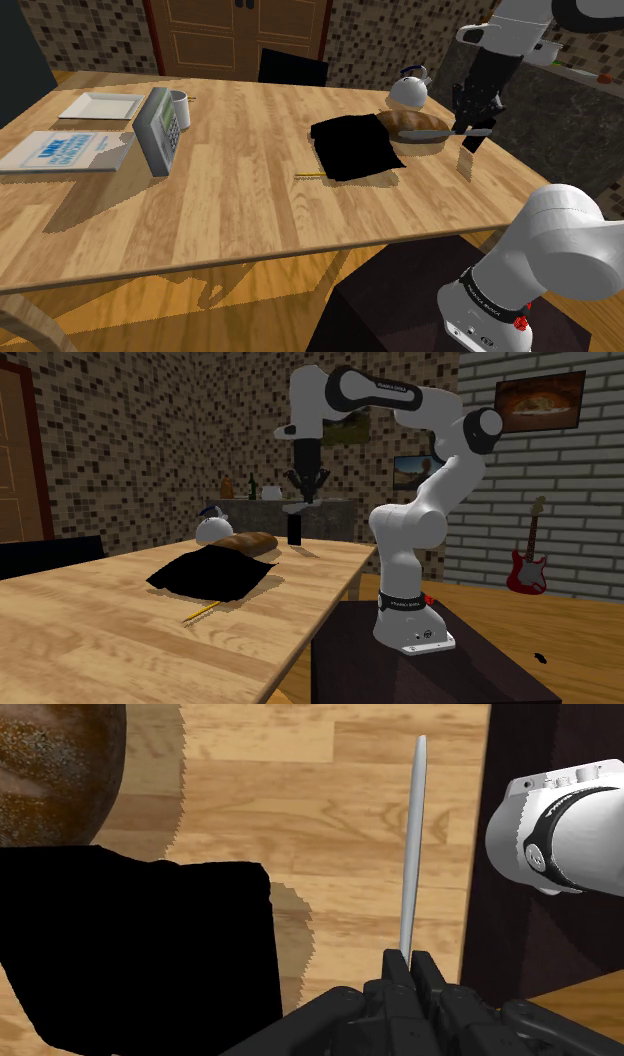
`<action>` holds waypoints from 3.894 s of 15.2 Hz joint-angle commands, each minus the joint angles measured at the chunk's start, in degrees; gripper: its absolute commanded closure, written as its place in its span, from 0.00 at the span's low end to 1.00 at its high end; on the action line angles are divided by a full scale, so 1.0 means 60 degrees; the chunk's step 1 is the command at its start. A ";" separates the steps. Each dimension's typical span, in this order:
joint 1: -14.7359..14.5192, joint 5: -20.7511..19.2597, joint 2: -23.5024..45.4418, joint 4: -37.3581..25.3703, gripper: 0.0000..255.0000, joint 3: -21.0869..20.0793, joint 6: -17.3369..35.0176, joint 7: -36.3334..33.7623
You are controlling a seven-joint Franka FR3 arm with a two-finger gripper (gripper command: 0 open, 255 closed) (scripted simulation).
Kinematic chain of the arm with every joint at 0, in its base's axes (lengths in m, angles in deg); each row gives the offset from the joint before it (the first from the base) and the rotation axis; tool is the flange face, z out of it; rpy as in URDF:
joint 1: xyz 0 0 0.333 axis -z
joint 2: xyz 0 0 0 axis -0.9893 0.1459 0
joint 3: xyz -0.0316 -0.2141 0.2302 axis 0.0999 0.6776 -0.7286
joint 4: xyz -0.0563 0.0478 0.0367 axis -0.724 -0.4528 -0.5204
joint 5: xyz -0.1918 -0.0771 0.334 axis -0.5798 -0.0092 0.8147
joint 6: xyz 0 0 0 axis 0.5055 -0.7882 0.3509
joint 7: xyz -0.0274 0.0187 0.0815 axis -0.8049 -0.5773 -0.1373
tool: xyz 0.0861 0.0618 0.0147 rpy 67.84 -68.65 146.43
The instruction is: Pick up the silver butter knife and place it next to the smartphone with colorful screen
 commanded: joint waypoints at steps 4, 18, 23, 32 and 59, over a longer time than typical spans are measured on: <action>0.0143 -0.0319 -0.0023 -0.0444 1.00 0.0368 -0.0386 0.0487; 0.0810 -0.2794 0.0154 -0.1793 1.00 0.3499 -0.0527 0.3703; 0.0668 -0.3446 0.0644 -0.2741 1.00 0.4719 -0.0384 0.4840; -0.0412 -0.4146 0.1823 -0.5064 1.00 0.7311 -0.0044 0.6874; -0.4051 -0.5364 0.1851 -0.7925 1.00 1.2437 0.1173 0.8802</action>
